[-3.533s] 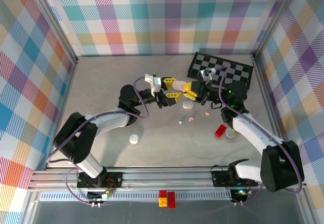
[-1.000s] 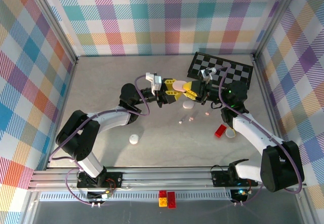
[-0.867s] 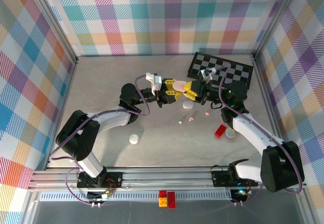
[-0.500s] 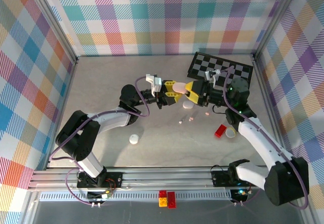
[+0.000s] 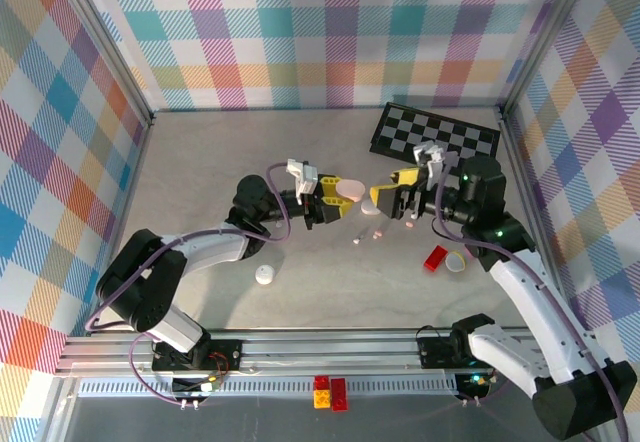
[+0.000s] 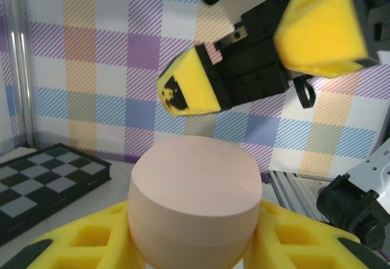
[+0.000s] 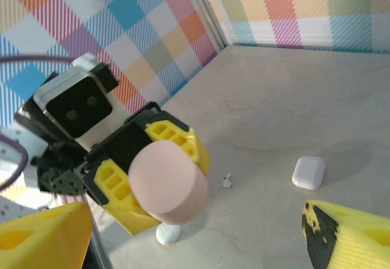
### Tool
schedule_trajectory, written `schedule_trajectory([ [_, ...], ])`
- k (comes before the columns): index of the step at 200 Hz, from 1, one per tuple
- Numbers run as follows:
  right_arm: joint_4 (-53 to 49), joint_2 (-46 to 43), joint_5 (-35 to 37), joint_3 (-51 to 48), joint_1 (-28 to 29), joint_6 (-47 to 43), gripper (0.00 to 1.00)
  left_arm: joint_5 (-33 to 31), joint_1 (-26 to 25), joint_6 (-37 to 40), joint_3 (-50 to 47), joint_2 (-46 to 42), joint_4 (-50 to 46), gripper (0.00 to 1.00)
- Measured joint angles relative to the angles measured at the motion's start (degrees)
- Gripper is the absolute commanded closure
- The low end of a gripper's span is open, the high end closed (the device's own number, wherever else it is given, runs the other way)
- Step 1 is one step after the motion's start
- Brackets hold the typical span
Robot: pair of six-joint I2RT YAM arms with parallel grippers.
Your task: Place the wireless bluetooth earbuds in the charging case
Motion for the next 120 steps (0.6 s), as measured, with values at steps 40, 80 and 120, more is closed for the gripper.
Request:
schedule_trajectory([
  [40,-4.63,6.21,4.55,7.45,6.43,-14.25,0.11,-0.48,0.0,0.76,-0.39,-0.85,-2.73,0.61],
  [80,-6.23,11.39,7.76,9.62,10.21,-20.85,0.11,-1.11,0.0,0.79,-0.68,-1.49,-3.06,0.61],
  [120,-6.54,13.18,10.14,9.62,11.13,-23.12,0.1,-1.55,0.0,0.96,-1.01,-2.12,-3.28,0.61],
])
